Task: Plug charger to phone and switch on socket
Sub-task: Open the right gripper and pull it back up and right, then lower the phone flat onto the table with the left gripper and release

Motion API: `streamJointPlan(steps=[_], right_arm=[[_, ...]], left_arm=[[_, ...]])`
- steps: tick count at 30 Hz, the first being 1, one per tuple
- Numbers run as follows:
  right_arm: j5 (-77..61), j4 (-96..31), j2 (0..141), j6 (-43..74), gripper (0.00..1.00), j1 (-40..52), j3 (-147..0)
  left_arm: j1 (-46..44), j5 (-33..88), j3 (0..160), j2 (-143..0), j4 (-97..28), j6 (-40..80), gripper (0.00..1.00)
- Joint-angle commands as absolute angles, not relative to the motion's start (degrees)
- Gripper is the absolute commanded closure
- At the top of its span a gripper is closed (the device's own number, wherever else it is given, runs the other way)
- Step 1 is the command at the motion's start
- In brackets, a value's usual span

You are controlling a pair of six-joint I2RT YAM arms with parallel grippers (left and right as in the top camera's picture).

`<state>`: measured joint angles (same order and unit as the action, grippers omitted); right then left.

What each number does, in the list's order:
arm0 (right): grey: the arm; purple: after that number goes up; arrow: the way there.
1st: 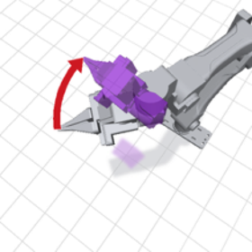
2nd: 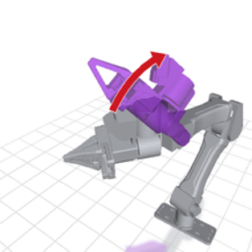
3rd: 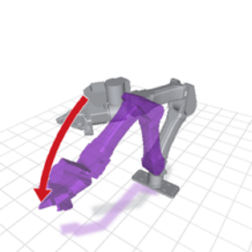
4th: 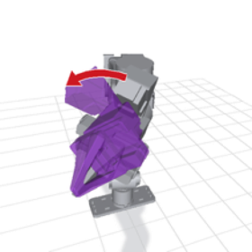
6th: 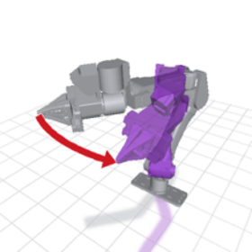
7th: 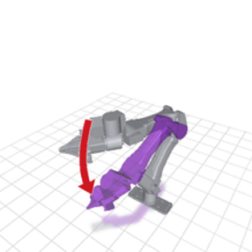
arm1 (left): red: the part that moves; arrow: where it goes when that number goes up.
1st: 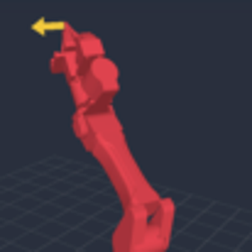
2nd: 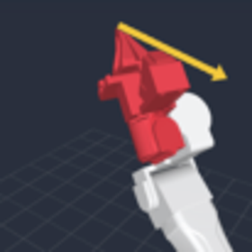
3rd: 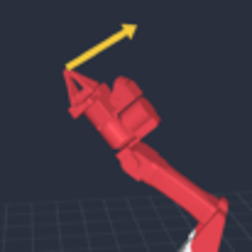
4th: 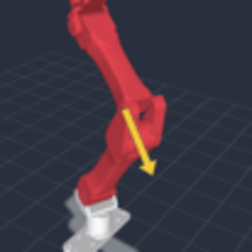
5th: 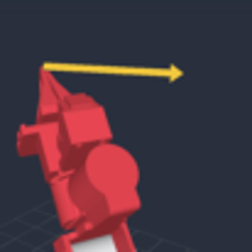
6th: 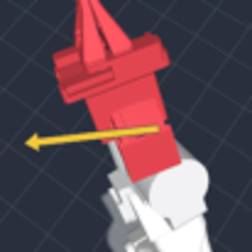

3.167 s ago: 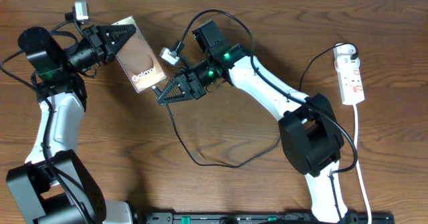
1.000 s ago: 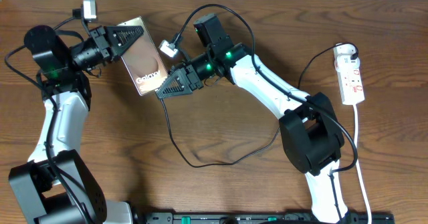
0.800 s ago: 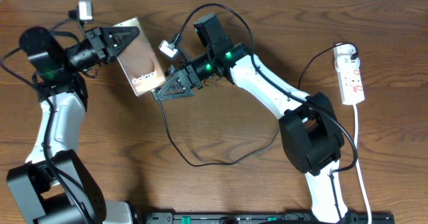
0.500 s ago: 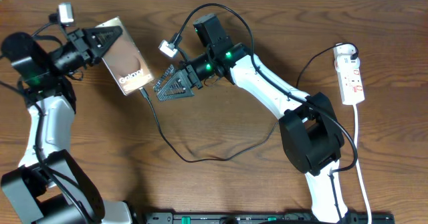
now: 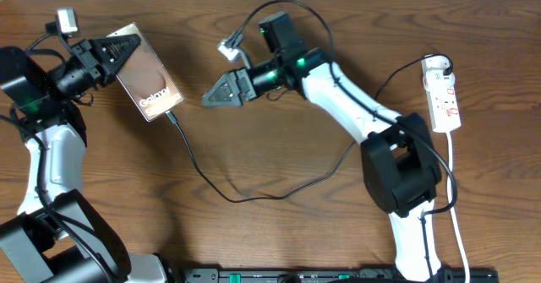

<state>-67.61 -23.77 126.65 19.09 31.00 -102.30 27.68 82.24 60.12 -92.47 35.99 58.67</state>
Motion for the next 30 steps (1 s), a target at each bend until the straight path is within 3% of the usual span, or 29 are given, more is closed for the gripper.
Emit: streamJointPlan(steps=[1, 9, 14, 30], right_arm=[[-60.47, -28.12, 126.26, 20.05, 0.01, 28.10, -103.39], [-37.71, -45.84, 118.48, 16.29, 0.01, 24.18, -103.42], [-26.15, -51.55, 109.06, 16.19, 0.01, 23.57, -103.42], [-10.63, -64.47, 97.27, 17.34, 0.01, 23.59, -103.42]], left_arm=[[28.58, 83.40, 60.01, -91.74, 36.27, 58.96, 0.93], [28.53, 83.37, 59.11, -91.77, 36.01, 57.23, 0.92], [27.88, 82.87, 55.81, -91.83, 27.94, 49.65, 0.92], [14.33, 72.88, 46.96, -94.26, 22.65, 42.00, 0.93]])
